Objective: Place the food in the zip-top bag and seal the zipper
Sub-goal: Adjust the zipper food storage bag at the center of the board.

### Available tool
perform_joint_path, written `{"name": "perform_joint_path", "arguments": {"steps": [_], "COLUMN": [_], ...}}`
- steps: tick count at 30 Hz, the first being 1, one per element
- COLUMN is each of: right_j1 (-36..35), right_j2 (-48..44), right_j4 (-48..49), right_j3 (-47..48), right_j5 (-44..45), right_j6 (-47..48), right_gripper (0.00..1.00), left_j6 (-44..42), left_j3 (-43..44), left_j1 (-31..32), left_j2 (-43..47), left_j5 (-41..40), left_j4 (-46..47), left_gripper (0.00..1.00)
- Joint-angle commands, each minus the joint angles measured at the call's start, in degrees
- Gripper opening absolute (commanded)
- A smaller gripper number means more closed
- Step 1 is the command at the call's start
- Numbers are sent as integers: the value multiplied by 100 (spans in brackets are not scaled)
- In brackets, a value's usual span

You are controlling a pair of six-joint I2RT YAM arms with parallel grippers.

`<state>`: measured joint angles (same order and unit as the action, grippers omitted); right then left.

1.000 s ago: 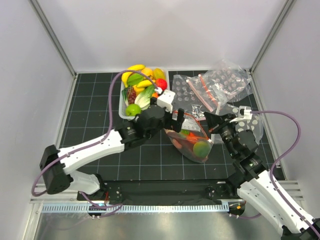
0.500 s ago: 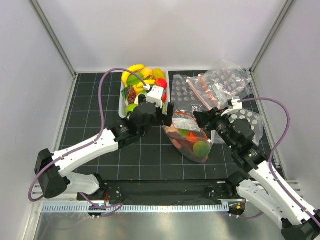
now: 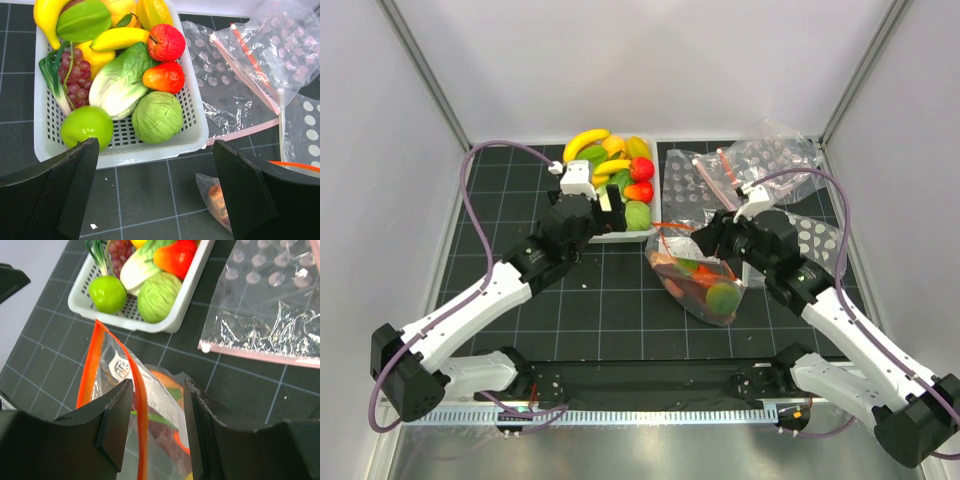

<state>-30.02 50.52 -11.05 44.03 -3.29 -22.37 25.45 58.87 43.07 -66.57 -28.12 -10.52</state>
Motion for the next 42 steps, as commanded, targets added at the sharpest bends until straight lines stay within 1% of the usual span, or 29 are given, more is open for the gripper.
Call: {"name": "perform_joint_path", "arguments": {"steps": [1,3,5,6,7,8,9,11,13,14,17,18,19,20,21,23,24,27,29,31,32,35,37,39,42], "right_j1": [-21,-30,-30,-30,-30,-21,-30,-30,-30,-30,-30,-30,-30,-30,-30,-30,-30,-30,-30,-30,-30,-30,-30,-39,-30], "right_j2": [159,221,318,353,397,414,432,406,292,213,-331,-620,-788,-929,-1182,-1369,-1439,-1493,-1344,-1221,-1133,-1080,-1097,-1097,-1106], "right_j4": [-125,-91,-108,-125,-152,-161,-187,-196,-240,-249,-38,49,94,120,155,199,252,296,279,235,235,270,322,349,375], "right_j3": [404,405,440,448,483,492,510,528,519,484,212,150,2,-61,-157,-245,-289,-351,-316,-246,-228,-246,-281,-298,-307], "right_j5": [-303,-400,-418,-401,-366,-339,-296,-24,240,606,987,1258,1365,1514,1724,1901,1954,1981,1894,1797,1771,1735,1726,1674,1612], "right_j6": [145,145,136,136,128,119,101,14,-39,-109,-206,-267,-285,-320,-364,-399,-434,-452,-461,-470,-470,-470,-479,-470,-488], "right_gripper": [51,50,45,41,30,24,12,2,1,1,1,1,1,1,1,1,1,1,1,1,1,1,1,1,1], "left_j6": [241,267,294,302,320,346,381,487,600,801,1066,1363,1583,1777,1814,1779,1588,1034,734,366,329,320,399,697,1136], "left_j3": [-51,-78,-78,-69,-60,-51,-43,-7,45,72,291,370,545,633,687,731,731,705,739,924,977,1196,1310,1372,1495], "left_j1": [-18,-44,-53,-53,-53,-53,-53,-53,-53,-53,-53,-53,-53,-53,-53,-53,-53,-53,-79,-141,-184,-334,-457,-606,-765], "left_j2": [47,47,47,47,56,56,56,47,-49,-102,-453,-523,-620,-612,-595,-490,-463,-533,-708,-1033,-1138,-1516,-1736,-1868,-2184], "left_j5": [-220,-264,-238,-212,-159,-115,-63,34,96,9,-412,-562,-876,-940,-889,-792,-792,-800,-783,-363,-230,-72,288,517,545], "left_j4": [138,138,147,147,156,165,173,174,217,217,86,-132,-273,-536,-547,-538,-504,-319,-292,-327,-327,-327,-275,-179,33], "left_gripper": [100,100,100,100,100,100,100,100,100,100,100,100,100,100,100,100,100,100,100,100,100,100,100,100,100]}}
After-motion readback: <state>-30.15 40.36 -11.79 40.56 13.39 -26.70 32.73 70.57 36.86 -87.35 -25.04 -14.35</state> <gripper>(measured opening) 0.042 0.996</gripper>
